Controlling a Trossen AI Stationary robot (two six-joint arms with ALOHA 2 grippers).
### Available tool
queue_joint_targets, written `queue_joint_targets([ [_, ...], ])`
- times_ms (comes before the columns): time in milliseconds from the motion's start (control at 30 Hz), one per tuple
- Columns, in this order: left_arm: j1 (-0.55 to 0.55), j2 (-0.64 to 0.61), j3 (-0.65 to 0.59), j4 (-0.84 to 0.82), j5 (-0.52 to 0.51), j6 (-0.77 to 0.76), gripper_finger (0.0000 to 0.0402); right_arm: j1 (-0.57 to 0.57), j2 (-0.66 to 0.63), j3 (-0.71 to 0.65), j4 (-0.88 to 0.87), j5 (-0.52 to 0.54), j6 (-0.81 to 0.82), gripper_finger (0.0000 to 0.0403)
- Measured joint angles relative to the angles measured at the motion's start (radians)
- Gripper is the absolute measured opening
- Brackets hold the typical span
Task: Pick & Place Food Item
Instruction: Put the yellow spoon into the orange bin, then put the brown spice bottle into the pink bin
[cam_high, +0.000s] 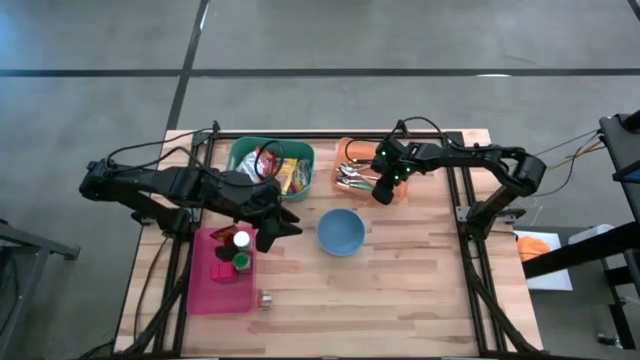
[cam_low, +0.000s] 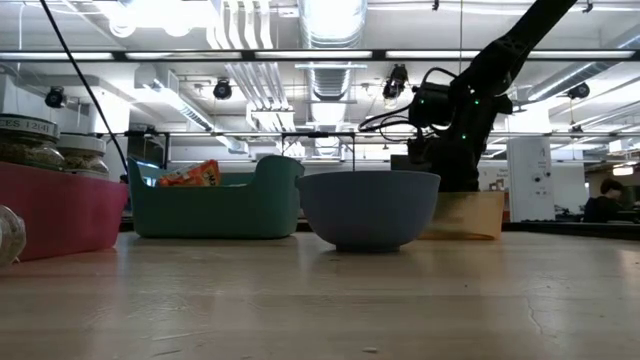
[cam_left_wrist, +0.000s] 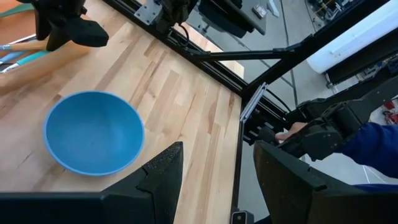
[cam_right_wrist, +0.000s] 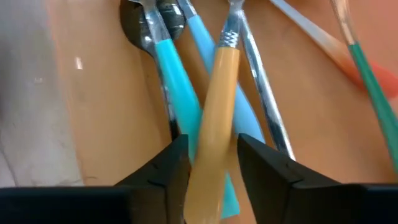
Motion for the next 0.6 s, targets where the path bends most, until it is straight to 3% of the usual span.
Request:
queue_joint_targets([
  [400,0.002,0.0,0.0,-0.011,0.026,-0.081,0.0198,0.0,-0.027,0.0,-0.096,0.003,0.038,0.0268],
  [600,-0.007,0.006,0.0,-0.114,0.042,0.078,0.0198,0.009,-0.127,0.0,-0.121,-0.005,0.08,0.03],
])
